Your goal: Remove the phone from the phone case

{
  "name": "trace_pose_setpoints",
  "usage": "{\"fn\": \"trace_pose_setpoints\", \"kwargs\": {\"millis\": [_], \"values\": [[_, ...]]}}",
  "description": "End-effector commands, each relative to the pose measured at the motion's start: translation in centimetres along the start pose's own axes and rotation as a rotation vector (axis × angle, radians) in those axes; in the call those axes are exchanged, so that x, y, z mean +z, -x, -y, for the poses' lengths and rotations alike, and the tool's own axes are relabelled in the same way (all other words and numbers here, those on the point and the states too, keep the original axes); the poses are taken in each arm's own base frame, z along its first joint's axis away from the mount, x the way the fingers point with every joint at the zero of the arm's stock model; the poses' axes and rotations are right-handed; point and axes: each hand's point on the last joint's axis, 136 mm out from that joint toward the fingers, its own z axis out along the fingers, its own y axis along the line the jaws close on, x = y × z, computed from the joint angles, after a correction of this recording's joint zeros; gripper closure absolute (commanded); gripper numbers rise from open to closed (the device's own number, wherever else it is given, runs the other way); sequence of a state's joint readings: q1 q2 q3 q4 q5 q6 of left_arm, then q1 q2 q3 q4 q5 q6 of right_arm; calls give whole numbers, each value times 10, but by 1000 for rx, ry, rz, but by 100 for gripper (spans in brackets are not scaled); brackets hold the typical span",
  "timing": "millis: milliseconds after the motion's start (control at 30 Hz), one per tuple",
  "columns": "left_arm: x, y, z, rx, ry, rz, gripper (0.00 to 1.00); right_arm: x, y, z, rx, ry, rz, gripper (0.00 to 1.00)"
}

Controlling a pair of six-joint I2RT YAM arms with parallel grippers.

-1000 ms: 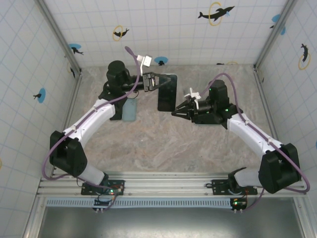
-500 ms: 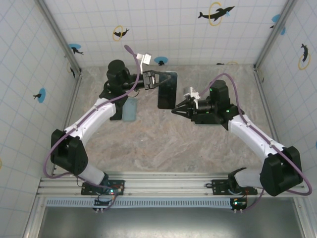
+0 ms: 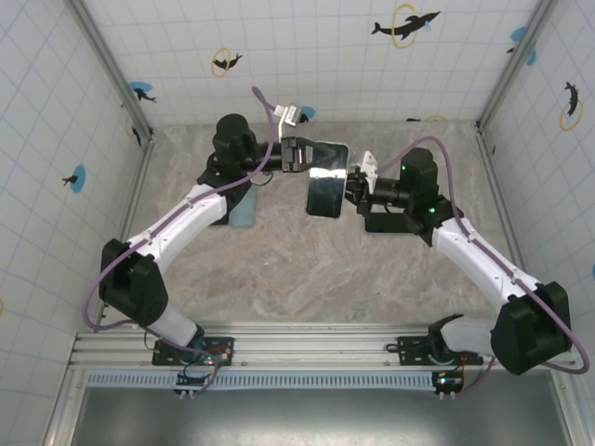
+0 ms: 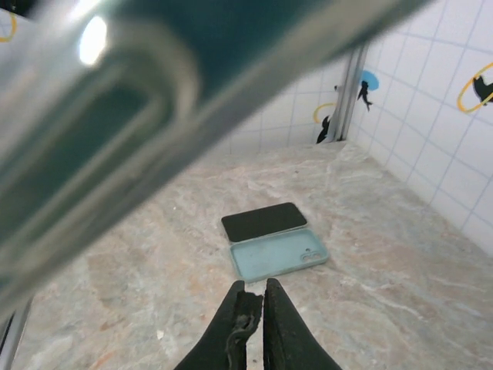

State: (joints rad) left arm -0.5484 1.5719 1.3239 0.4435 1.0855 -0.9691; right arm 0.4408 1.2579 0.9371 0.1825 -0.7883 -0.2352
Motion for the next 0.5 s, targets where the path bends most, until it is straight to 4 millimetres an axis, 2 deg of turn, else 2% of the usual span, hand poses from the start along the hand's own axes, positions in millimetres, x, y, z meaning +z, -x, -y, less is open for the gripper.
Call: {"fn": "trace_pose_setpoints", "kwargs": {"millis": [0, 133, 333, 467], "values": [[-3, 11, 10, 37, -5, 17, 100, -6, 17, -6, -11, 6, 81, 87], [-9, 25, 10, 102, 32, 86, 100, -11, 11, -13, 59, 57, 88, 78], [-18, 37, 23, 242, 44, 128, 100, -31, 5, -35, 196, 170, 124, 53], [-18, 38, 26, 266, 32, 116, 100, -38, 5, -53, 224, 261, 130, 50]]}}
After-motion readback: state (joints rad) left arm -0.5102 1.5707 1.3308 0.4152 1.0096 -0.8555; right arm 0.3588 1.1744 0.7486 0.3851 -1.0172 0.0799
